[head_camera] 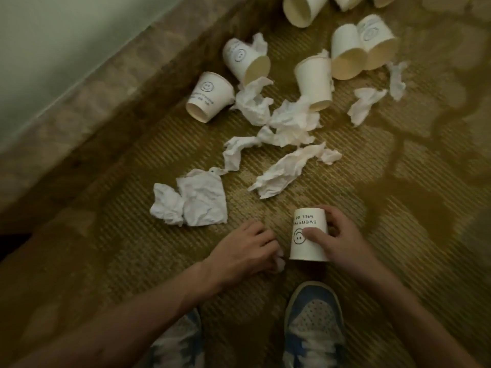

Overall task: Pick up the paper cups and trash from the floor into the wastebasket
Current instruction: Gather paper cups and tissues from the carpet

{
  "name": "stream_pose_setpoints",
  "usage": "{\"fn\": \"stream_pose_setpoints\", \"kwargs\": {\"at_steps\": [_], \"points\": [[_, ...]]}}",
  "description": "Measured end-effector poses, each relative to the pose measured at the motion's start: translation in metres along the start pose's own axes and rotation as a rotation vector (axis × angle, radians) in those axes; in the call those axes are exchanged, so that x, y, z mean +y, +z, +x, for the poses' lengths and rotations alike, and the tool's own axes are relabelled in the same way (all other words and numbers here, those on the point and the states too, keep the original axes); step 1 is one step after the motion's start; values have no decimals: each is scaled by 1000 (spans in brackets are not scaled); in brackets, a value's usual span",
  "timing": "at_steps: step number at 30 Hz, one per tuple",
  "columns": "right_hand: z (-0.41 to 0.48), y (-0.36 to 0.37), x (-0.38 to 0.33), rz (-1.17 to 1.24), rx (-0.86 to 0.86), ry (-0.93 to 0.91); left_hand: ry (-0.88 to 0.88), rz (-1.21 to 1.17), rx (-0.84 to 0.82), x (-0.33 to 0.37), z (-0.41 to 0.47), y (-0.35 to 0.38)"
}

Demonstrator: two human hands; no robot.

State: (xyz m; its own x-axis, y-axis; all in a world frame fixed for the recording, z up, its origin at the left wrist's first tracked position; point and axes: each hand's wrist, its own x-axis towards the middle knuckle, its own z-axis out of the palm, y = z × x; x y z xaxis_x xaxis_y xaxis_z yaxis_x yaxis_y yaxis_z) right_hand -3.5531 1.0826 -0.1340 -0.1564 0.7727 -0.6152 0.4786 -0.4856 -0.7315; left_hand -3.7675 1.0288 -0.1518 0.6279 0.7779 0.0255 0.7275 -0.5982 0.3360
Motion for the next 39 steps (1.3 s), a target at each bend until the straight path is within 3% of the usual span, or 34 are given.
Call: {"fn": "stream_pose_setpoints", "kwargs": {"at_steps": [2,9,15,18,23,29,34,39], "points": [[2,9,-8,17,-52,-40,-67,-71,64,-5,-8,-7],[13,61,-46,85,-208,-134,-770,-467,347,-23,-55,-44],[22,83,-63,87,-256,-165,-1032,-360,449,-54,-74,-63],[22,85,-64,84,-259,-165,-1203,-365,359,-70,-73,-58],[25,83,-58,128,-230,-130,-1118,-296,165,-70,-57,-26],[21,65,-42,224,-199,-69,-815,-14,56,-72,-38,-7],[22,51,-38,273,-179,-11,-642,20,176,-85,-39,-7],[27,39,-42,306,-152,14,-722,-159,345,-86,-24,-26]]}}
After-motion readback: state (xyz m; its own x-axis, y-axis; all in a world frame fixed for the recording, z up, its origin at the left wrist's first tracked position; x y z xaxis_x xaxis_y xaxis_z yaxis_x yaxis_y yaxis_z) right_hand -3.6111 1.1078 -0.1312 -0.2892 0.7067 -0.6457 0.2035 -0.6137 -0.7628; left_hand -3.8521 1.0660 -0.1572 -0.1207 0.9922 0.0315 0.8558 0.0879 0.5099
